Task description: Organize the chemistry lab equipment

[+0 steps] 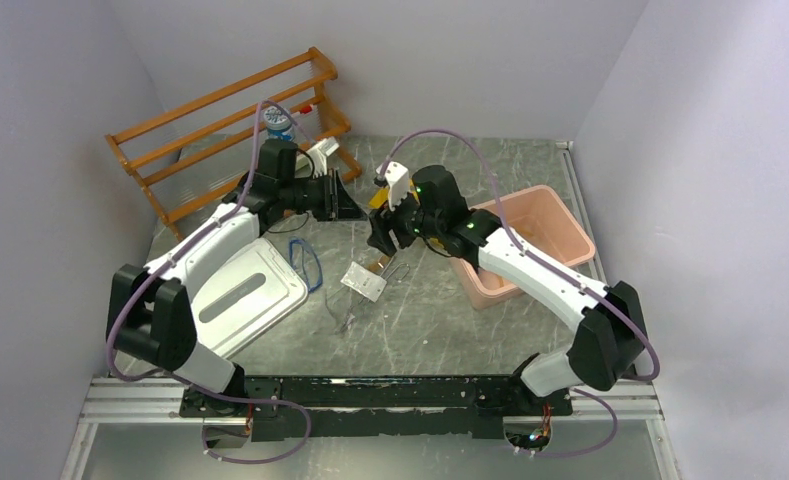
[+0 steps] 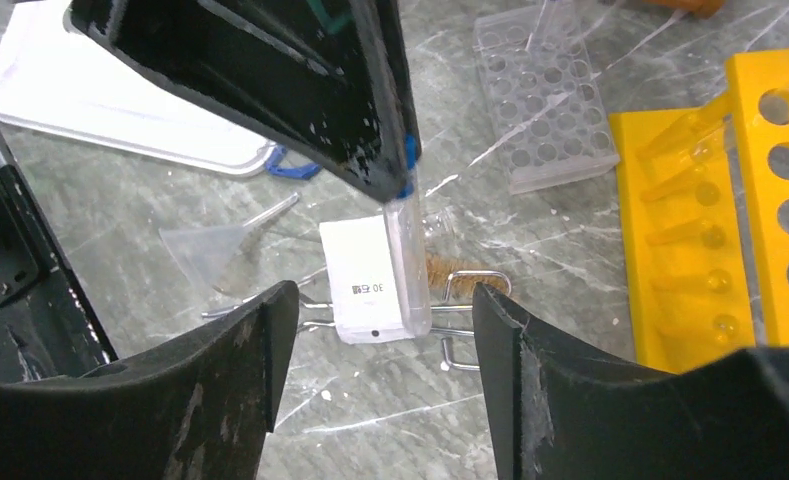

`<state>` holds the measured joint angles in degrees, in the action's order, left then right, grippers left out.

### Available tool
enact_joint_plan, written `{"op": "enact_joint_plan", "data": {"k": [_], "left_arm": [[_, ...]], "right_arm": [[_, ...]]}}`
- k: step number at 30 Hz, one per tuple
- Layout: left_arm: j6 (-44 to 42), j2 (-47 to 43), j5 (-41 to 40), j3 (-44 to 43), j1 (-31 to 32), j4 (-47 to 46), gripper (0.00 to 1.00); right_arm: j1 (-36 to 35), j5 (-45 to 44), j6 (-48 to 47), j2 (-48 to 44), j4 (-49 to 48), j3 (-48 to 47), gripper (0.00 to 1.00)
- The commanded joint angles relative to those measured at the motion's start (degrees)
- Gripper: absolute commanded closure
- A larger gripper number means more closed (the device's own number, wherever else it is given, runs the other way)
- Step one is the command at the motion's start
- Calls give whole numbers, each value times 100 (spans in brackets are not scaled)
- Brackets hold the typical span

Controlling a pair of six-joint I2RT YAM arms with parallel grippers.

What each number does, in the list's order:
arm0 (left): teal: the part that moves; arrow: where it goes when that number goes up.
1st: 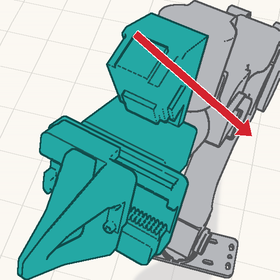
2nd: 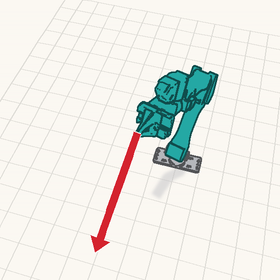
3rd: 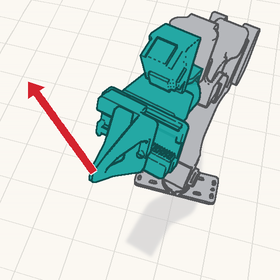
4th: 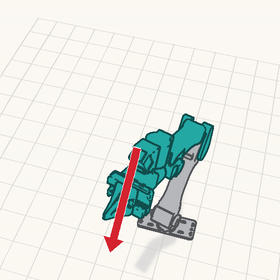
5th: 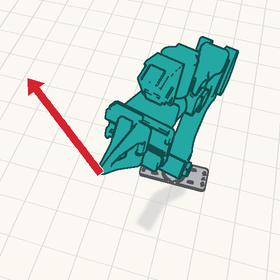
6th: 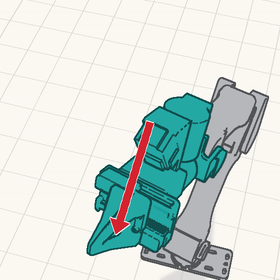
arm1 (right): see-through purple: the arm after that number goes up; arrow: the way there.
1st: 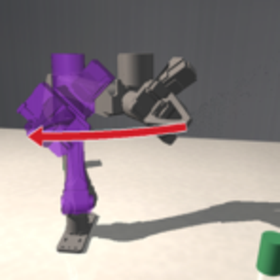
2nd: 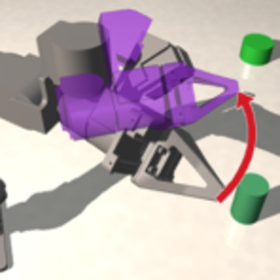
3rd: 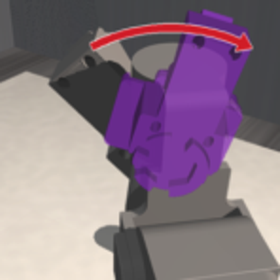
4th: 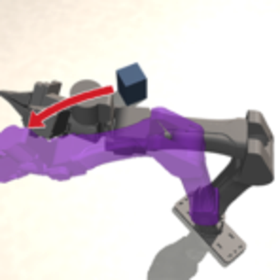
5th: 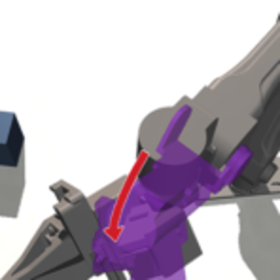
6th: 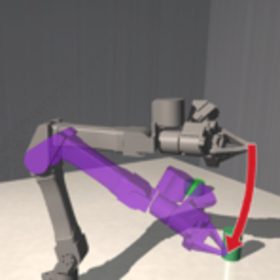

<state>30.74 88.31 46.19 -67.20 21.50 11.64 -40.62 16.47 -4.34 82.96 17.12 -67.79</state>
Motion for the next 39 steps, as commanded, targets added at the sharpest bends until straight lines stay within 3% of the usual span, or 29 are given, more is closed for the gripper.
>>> {"op": "enact_joint_plan", "data": {"k": [1, 7, 15, 23, 28, 39], "left_arm": [[-1001, -592, -1444, -227, 26, 310, 95], [-2006, -893, -3503, 104, 24, 53, 95], [-2873, -411, -4475, 368, 30, -804, 95], [-3162, 502, -4598, -90, 39, -989, 95], [-3446, 1071, -4611, -665, 101, -466, 95], [-3626, 1571, -4894, -1298, 351, -94, 95]], "right_arm": [[-25, -295, 414, -393, -439, 157, 32], [-20, -1051, 1181, -777, -1151, 712, 32], [-25, -1867, 2050, -906, -1685, 1334, 34], [-16, -2536, 1675, -596, -1688, 1168, 34], [-16, -2681, 1544, -434, -1862, 1171, 35], [-7, -3021, 1138, -230, -1739, 894, 35]]}}
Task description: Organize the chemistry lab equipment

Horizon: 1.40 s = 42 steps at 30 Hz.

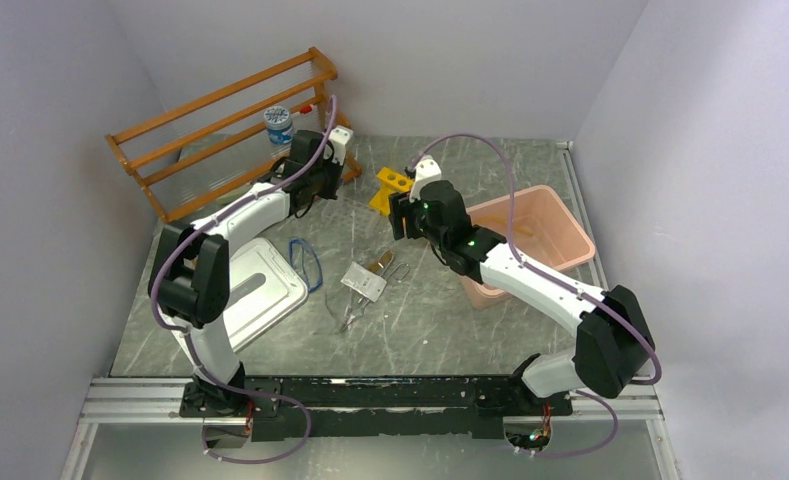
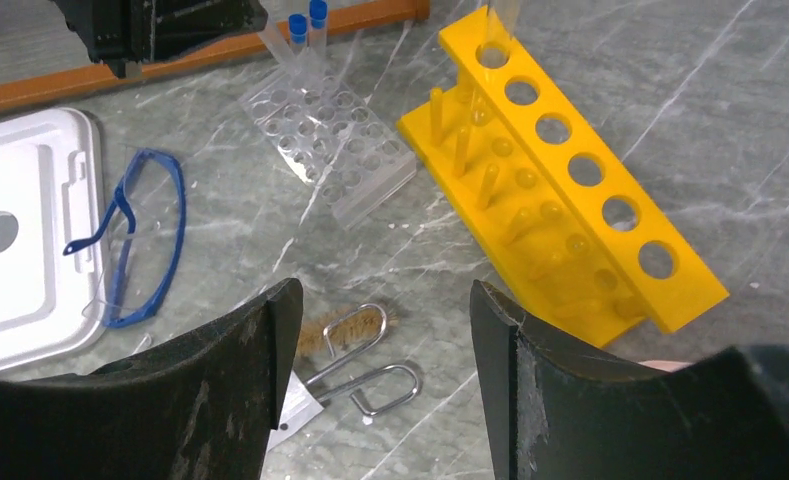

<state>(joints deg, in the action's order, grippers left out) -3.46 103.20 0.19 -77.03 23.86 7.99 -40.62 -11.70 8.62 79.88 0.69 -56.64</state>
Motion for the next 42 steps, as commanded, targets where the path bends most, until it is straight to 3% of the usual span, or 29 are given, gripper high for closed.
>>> {"op": "enact_joint_plan", "data": {"k": [1, 12, 42], "left_arm": [[-195, 55, -325, -305, 119, 276, 95], [-127, 105, -579, -340, 122, 672, 95], [311, 627, -71, -419, -28, 704, 93]], "right_arm": [[-7, -204, -151, 80, -95, -216, 35], [-3, -114, -131, 118, -95, -181, 35], [-7, -107, -202, 203, 91, -215, 35]]}}
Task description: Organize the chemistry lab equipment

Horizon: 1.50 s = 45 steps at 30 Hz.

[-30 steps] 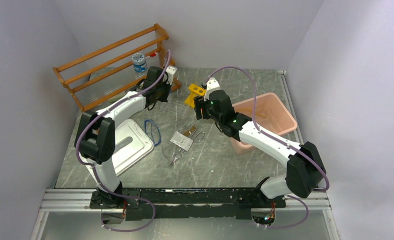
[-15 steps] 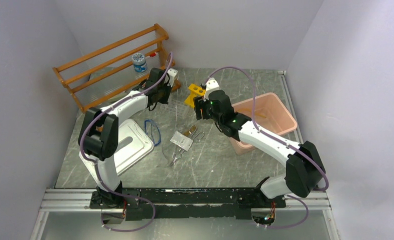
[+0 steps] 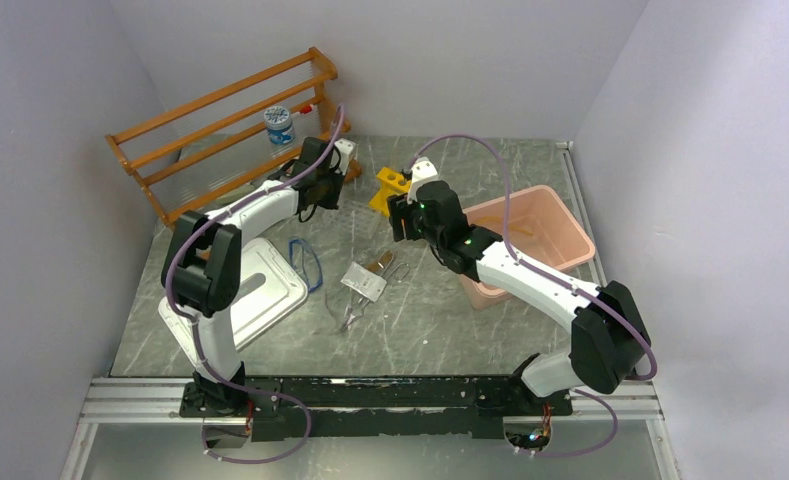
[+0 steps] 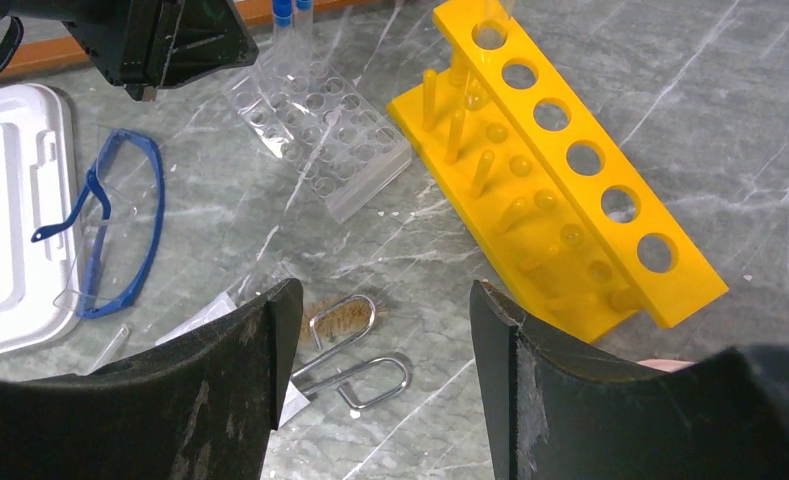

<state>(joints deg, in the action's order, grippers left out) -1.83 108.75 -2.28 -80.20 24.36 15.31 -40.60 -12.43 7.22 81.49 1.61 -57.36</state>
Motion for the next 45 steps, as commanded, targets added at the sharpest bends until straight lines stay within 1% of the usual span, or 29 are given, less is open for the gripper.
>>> {"op": "enact_joint_plan", "data": {"k": [1, 5, 6, 9, 16, 25, 27, 29, 33, 36, 38, 41, 45], "left_arm": [[147, 78, 176, -87, -87, -42, 92], [143, 120, 176, -57, -115, -97, 89], [328, 120, 176, -57, -116, -106, 89], [425, 142, 268, -42, -122, -116, 87], [647, 67, 416, 193, -177, -362, 87], [708, -150, 237, 621, -177, -813, 83], [681, -209, 237, 737, -177, -965, 79], [644, -195, 237, 733, -169, -941, 72], [598, -251, 238, 582, -160, -777, 55], [634, -392, 288, 450, -154, -750, 38], [664, -500, 303, 369, -160, -767, 32], [681, -626, 310, 249, -160, -739, 27], [688, -831, 284, 74, -160, -592, 26]], "right_arm": [[-7, -32, -62, 46, 12, -151, 35], [-7, -17, -72, 70, 4, -170, 35], [-9, -12, -81, 80, 6, -170, 35], [-9, -14, -89, 86, 9, -187, 35], [-6, -14, -111, 45, -11, -153, 35], [-9, -31, -140, -60, -16, -67, 35], [-3, -40, -141, -84, -11, -49, 35], [-8, -41, -150, -105, -19, -32, 34], [-8, -54, -146, -107, -11, -36, 34], [-7, -33, -122, -116, -29, -38, 34], [-3, -19, -101, -103, -44, -46, 34], [-4, -1, -66, -81, -53, -60, 34], [-5, 26, -3, -60, -37, -85, 34]]}}
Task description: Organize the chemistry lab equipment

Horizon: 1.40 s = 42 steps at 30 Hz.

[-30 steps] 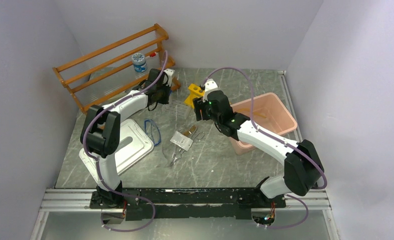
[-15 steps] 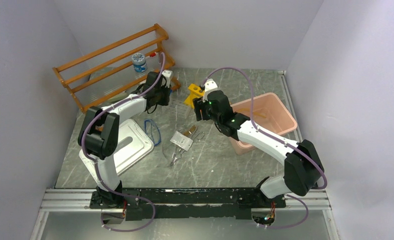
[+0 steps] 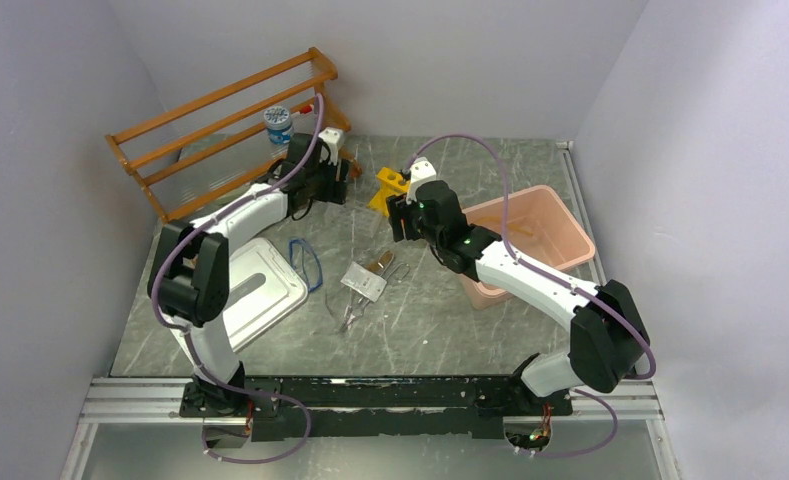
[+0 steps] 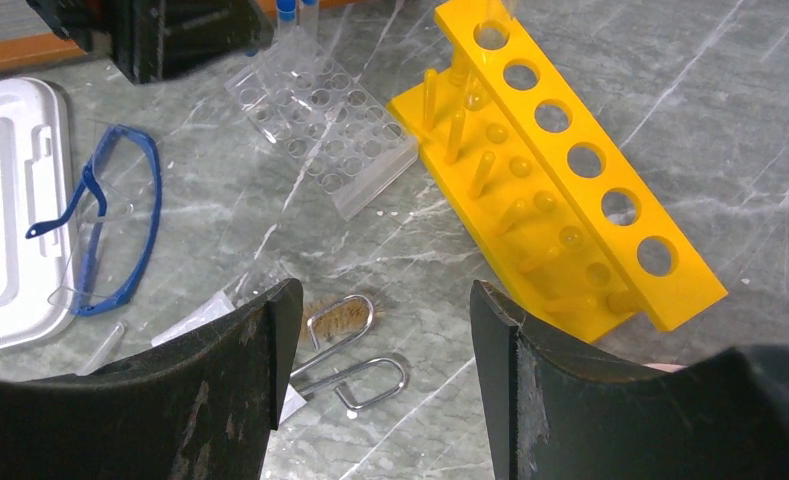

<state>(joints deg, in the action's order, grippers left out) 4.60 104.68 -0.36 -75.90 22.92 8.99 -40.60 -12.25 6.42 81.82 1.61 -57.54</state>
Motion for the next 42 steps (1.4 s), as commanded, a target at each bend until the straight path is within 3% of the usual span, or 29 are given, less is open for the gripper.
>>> {"op": "enact_joint_plan", "data": {"k": [1, 8, 18, 24, 34, 42], "left_arm": [[60, -501, 81, -386, -15, 81, 26], [318, -1303, 273, -136, -15, 351, 29], [1484, -2670, 1047, 1485, 20, 1072, 28], [2077, -3057, 2166, 2812, 91, 844, 34], [2047, -2193, 3402, 3442, 115, -68, 38], [2129, -1530, 3033, 3184, 300, -540, 42]], "right_arm": [[-1, 16, 113, -69, 1, -91, 34], [-11, 315, 564, 304, 618, -434, 34], [-334, 1120, 1393, 1213, 1575, -739, 36], [-671, 1360, 2017, 1864, 1869, -851, 36], [-689, 1242, 2843, 2283, 1728, -734, 43], [-686, 1577, 2621, 2319, 1377, -497, 58]]}}
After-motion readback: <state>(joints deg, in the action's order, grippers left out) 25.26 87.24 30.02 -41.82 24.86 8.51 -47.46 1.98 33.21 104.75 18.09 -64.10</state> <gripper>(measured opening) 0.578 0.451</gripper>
